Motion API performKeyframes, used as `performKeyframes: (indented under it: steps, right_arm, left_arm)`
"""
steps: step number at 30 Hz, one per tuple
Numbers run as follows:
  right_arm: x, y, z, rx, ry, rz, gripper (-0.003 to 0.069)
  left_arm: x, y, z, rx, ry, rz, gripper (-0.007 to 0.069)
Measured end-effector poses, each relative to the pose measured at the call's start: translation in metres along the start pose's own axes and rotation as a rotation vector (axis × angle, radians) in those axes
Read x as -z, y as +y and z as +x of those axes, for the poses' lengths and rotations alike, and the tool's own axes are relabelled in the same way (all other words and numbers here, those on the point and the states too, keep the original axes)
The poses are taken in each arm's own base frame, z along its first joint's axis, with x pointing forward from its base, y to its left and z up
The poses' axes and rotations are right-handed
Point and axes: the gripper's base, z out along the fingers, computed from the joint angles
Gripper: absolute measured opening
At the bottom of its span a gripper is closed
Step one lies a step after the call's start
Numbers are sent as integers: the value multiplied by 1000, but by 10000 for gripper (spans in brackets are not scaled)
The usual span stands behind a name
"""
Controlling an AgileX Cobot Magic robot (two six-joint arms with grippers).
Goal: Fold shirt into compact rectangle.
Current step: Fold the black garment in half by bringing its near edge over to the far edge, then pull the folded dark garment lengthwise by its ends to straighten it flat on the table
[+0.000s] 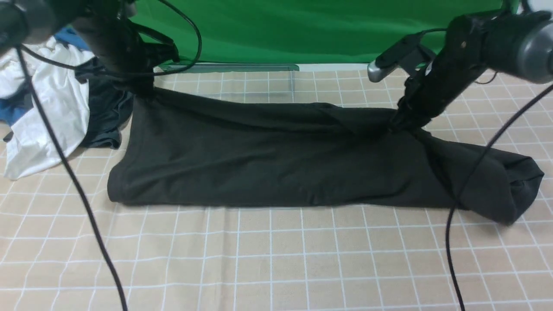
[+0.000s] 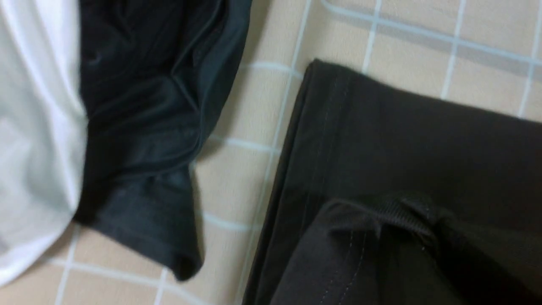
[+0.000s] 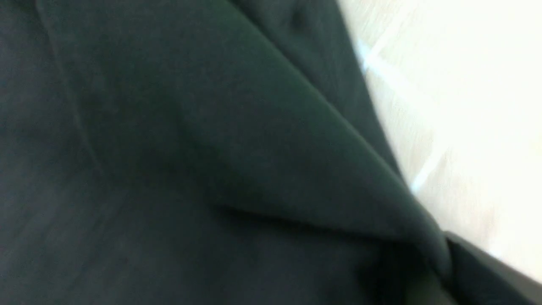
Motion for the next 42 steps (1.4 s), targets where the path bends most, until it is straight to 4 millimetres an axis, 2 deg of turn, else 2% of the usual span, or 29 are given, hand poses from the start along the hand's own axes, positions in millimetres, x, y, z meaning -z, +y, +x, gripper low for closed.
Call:
performKeyframes:
  steps: [2,3,5,8,10,12,15,16,17,19,21,26,27,28,29,33,37,42]
  right_arm:
    - [-10,0,0,-4,-18,8,225]
    - [-12,0,0,-5,-20,9,241]
    - [-13,-2,-1,-8,-32,20,318]
    - [-3,-4,-5,-62,-45,26,335]
    - [15,-3,-11,-129,-60,25,276]
    - [31,0,-16,-145,-66,12,178]
    - [42,14,-22,-119,-62,-38,59]
    - [42,21,-23,-105,-59,-61,45]
    - [42,22,-24,-102,-60,-70,41]
    - [33,39,-24,-85,-31,-150,36]
    - [21,47,-22,-90,-10,-196,36]
    - [-13,54,-12,-100,40,-226,36]
    - [-14,54,-11,-101,42,-226,36]
    - [-20,54,-12,-108,23,-217,36]
    - [-21,53,-14,-109,2,-206,36]
    - [-31,48,-21,-124,-105,-145,36]
    - [-37,39,-32,-146,-255,-61,36]
    - [-31,24,-41,-186,-293,-42,36]
  left_arm:
    - [-10,1,0,11,5,-10,38]
    - [-11,1,0,13,7,-10,38]
    - [-19,1,1,14,11,-16,38]
    - [-20,1,0,15,-1,-13,42]
    - [-18,1,-4,9,-28,-14,64]
    - [-14,1,-8,1,-51,-25,94]
    - [-1,1,-18,-19,-82,-51,156]
    - [4,1,-20,-21,-87,-56,176]
    - [4,1,-20,-21,-84,-57,176]
    - [15,-1,-23,-46,-63,-49,205]
    - [20,-5,-16,-108,10,-31,200]
    - [6,-18,15,-215,169,-70,120]
    - [6,-18,17,-219,173,-72,115]
    - [-2,-22,34,-250,228,-91,71]
    - [-3,-25,42,-260,242,-91,54]
    - [7,-35,62,-291,220,-68,31]
    - [18,-43,71,-290,182,-40,26]
    - [18,-43,73,-287,183,-33,20]
